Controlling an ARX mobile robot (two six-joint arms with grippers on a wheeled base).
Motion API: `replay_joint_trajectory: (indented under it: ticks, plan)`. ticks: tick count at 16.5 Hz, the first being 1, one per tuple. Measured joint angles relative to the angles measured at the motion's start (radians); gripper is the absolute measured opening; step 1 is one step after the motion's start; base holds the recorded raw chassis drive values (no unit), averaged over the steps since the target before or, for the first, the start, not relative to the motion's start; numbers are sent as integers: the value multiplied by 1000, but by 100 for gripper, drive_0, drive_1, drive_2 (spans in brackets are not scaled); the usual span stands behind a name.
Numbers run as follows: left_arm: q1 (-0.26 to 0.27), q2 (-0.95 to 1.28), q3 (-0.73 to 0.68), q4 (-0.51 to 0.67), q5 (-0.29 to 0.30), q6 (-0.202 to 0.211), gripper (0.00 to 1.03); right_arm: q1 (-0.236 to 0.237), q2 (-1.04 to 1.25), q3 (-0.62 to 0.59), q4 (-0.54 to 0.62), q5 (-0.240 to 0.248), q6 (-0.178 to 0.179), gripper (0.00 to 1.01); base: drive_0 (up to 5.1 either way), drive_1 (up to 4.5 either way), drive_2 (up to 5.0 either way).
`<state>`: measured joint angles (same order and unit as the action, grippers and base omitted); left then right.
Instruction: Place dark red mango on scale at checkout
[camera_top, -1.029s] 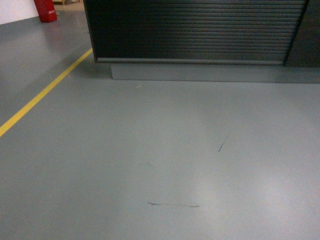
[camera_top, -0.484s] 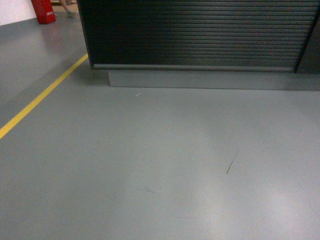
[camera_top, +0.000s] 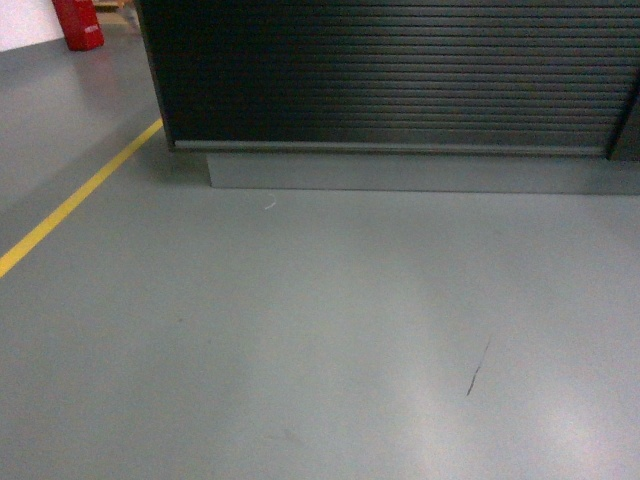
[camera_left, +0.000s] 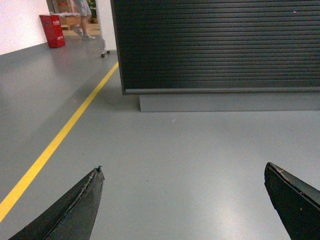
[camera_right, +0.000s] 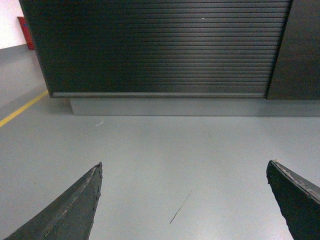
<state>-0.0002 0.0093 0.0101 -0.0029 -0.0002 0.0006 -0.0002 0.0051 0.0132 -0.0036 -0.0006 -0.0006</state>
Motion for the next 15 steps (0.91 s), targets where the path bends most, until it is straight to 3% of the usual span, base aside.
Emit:
replay_joint_trajectory:
  ticks: [15]
  plan:
    - [0,0,0,2,1,0,98,0,0,0,0,0,0,98,6,438,-426]
